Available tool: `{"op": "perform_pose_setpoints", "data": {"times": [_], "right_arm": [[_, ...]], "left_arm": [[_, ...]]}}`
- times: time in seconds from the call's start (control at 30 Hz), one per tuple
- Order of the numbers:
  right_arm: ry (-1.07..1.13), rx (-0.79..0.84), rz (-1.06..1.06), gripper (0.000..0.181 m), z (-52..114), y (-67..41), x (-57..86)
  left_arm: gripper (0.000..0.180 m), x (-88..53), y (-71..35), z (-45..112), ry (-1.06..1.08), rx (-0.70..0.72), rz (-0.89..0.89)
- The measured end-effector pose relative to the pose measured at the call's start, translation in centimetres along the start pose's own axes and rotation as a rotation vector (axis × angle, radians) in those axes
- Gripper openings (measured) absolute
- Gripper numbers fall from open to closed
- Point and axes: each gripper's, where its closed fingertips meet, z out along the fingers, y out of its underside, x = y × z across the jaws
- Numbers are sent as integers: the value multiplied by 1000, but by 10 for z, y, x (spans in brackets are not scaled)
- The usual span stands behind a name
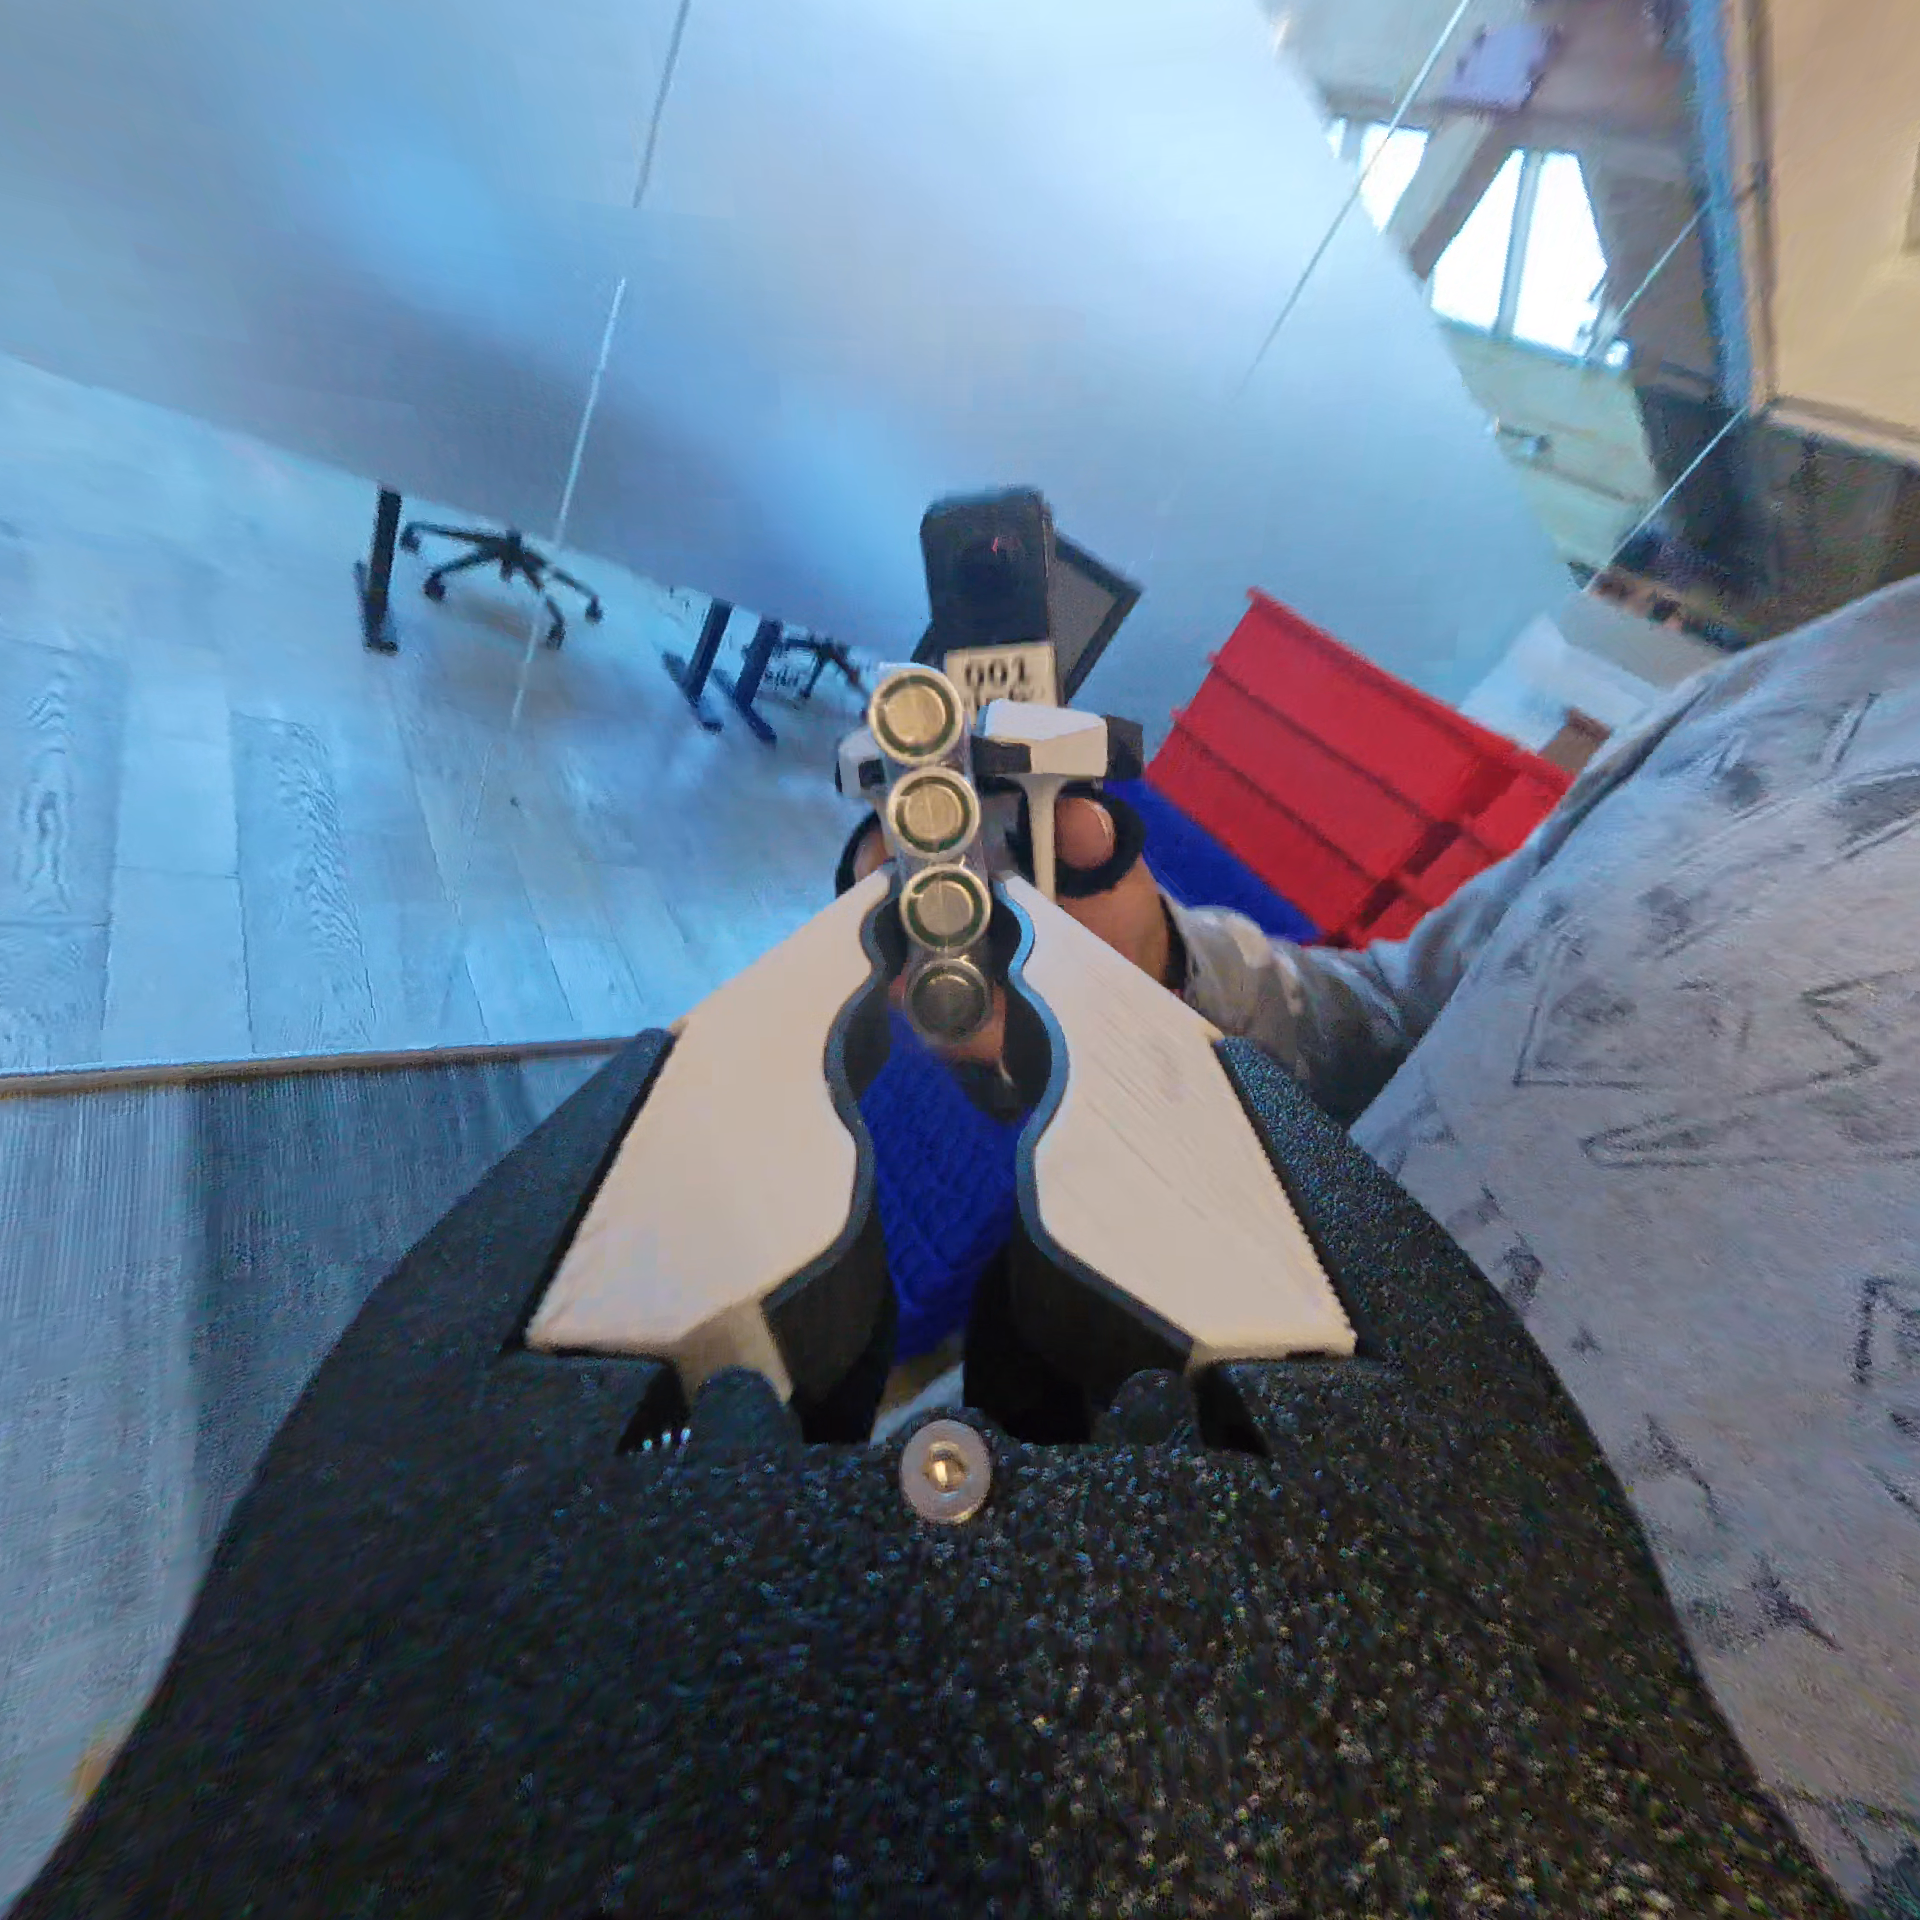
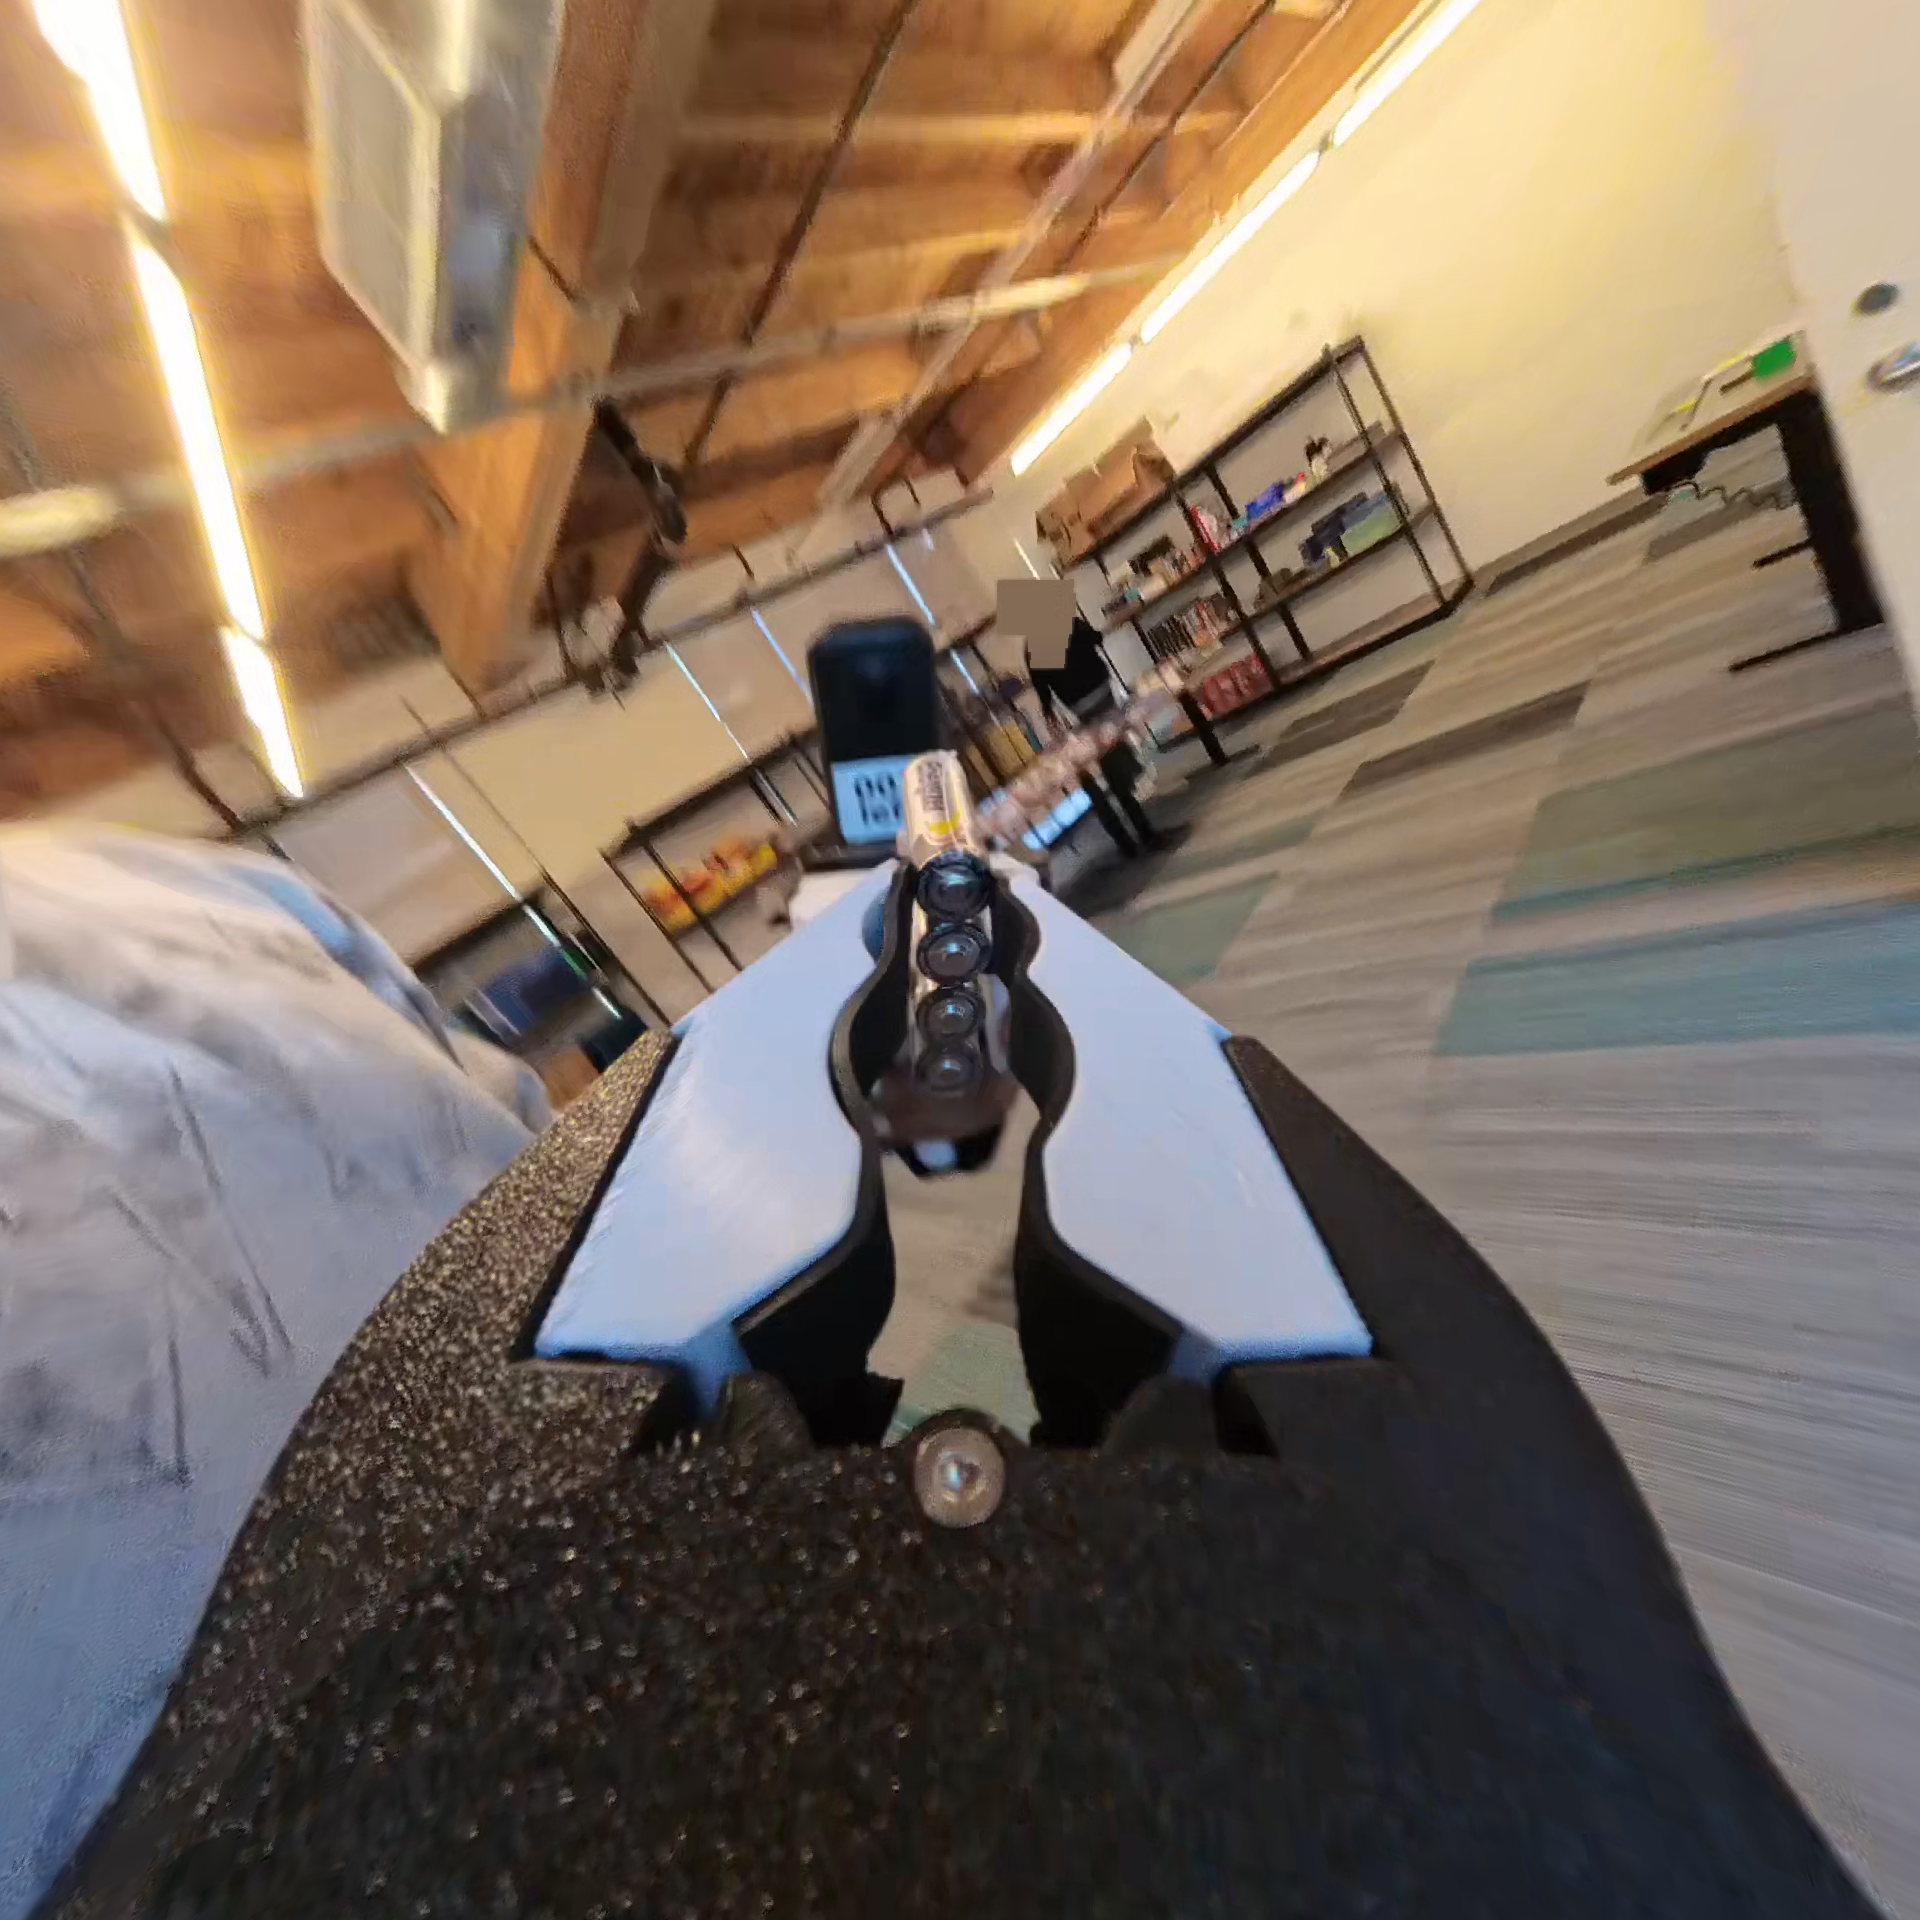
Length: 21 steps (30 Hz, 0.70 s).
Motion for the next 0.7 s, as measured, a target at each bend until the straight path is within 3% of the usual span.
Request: {"op": "perform_pose_setpoints", "data": {"times": [0.17, 0.33, 0.43, 0.53, 0.7], "right_arm": [[23, -308, -355, 17, 61, -87, 203], [-42, -601, -590, 16, 162, -173, 355], [-75, -718, -626, 14, 213, -208, 460], [-66, -674, -553, 13, 266, -247, 579], [57, -359, -241, 11, 342, -356, 764]], "left_arm": [[11, -211, -79, 0, -174, -188, 33], [11, -385, -177, -35, -348, -384, 120], [11, -498, -220, -58, -388, -430, 147], [11, -624, -268, -79, -380, -377, 203], [12, -820, -404, -94, -165, -70, 95]]}}
